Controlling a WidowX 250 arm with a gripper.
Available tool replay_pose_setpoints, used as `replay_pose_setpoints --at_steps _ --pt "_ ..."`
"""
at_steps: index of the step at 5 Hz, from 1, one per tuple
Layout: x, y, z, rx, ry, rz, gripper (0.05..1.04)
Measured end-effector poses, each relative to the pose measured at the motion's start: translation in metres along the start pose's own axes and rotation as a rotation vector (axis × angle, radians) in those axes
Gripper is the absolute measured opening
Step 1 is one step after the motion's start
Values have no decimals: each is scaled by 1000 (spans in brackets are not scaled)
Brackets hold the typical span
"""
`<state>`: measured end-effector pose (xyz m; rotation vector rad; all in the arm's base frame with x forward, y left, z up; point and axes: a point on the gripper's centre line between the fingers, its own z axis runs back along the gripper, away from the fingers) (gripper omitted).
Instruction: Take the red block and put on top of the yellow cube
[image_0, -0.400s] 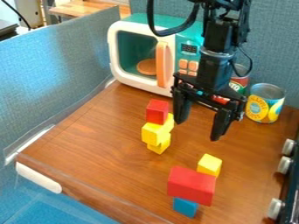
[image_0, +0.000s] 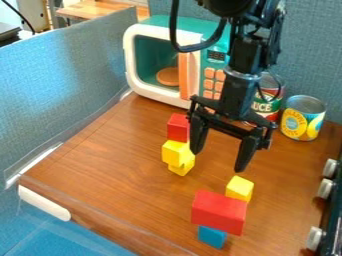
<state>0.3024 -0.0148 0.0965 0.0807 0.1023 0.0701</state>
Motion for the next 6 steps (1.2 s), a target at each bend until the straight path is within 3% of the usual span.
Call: replay_pose_setpoints --at_steps 1,2,4,6 --pt "-5 4 -6 -10 27 108 1000" --pt "-11 9 -4 -20 19 225 999" --pt "-35 2 -11 -45 -44 717 1000" --pt "-48 -11 -22 -130 27 1067 1000"
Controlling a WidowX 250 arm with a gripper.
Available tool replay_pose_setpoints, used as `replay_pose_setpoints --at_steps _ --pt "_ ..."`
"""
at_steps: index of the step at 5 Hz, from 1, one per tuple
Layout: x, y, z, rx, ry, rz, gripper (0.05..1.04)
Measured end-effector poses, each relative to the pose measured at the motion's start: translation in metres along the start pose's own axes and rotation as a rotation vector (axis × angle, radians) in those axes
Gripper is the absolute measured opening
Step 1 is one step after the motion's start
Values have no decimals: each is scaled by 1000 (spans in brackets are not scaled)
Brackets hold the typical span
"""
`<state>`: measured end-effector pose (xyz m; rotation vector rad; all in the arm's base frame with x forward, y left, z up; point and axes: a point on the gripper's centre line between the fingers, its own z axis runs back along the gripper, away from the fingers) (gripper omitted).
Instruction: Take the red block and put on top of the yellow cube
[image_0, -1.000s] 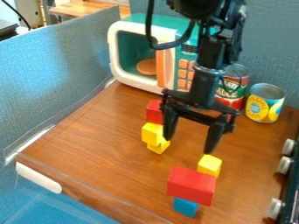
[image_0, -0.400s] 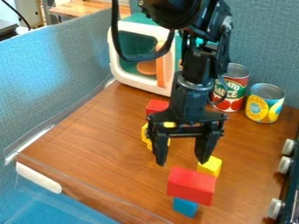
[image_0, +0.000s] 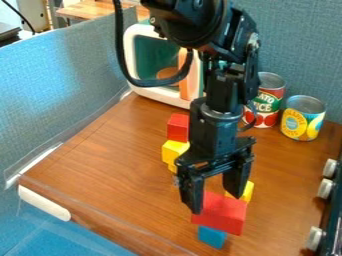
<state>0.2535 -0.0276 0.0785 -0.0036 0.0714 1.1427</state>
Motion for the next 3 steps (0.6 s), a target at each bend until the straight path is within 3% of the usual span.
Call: replay_pose_setpoints --at_steps 1,2,3 --pt "-2 -4 -5 -23 48 169 1000" --pt "-3 -5 -9 -19 59 312 1000" --pt "-3 -6 -16 3 72 377 999"
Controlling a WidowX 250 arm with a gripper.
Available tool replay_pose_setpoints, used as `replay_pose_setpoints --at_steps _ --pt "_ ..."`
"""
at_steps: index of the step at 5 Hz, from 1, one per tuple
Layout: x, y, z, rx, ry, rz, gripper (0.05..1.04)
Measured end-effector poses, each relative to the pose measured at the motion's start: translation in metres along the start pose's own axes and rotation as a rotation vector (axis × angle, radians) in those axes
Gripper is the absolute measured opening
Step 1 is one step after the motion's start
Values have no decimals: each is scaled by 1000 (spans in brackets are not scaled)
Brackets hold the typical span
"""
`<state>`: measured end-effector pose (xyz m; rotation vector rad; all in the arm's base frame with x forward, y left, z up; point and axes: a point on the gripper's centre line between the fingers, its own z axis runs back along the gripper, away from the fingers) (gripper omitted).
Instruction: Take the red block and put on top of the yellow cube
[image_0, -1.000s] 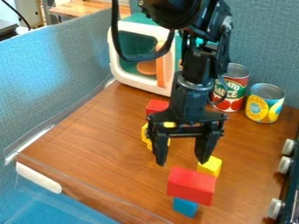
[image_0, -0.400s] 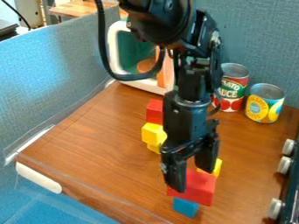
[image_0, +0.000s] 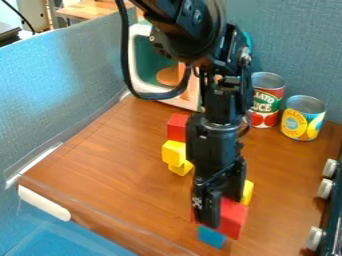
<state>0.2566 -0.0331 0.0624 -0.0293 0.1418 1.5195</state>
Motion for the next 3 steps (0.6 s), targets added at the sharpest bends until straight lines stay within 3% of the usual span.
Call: replay_pose_setpoints --at_steps 2,3 --pt "5 -2 -16 50 -10 30 948" --pt "6 -3 -18 51 -16 7 668"
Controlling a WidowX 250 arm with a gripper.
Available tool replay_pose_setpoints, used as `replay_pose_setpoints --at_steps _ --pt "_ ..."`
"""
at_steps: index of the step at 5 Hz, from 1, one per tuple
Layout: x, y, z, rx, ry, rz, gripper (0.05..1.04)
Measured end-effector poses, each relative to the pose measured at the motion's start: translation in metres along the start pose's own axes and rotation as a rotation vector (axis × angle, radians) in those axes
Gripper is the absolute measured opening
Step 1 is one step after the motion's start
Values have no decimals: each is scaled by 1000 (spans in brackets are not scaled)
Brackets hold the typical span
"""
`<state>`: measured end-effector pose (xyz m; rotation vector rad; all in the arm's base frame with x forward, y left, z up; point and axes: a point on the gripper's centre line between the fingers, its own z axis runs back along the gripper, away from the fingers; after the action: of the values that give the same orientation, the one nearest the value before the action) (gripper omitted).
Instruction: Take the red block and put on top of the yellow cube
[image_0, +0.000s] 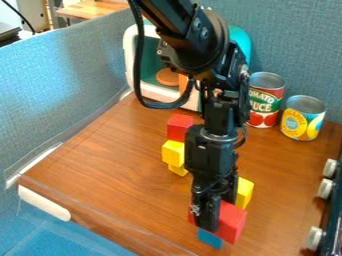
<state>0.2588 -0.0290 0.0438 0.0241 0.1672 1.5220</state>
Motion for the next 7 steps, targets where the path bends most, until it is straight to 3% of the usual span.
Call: replay_pose_setpoints --at_steps 1,3,4,5,6,7 --pt "-1 -3 2 -11 0 -30 602" --pt "-7 -13 24 -81 -14 -122 602" --pt "-5 -34 41 -81 -52 -377 602" --pt "-1 -44 41 -12 -74 -621 602" --pt "5 -49 42 30 -96 -781 602" --pt "10 -52 34 110 -117 -956 602"
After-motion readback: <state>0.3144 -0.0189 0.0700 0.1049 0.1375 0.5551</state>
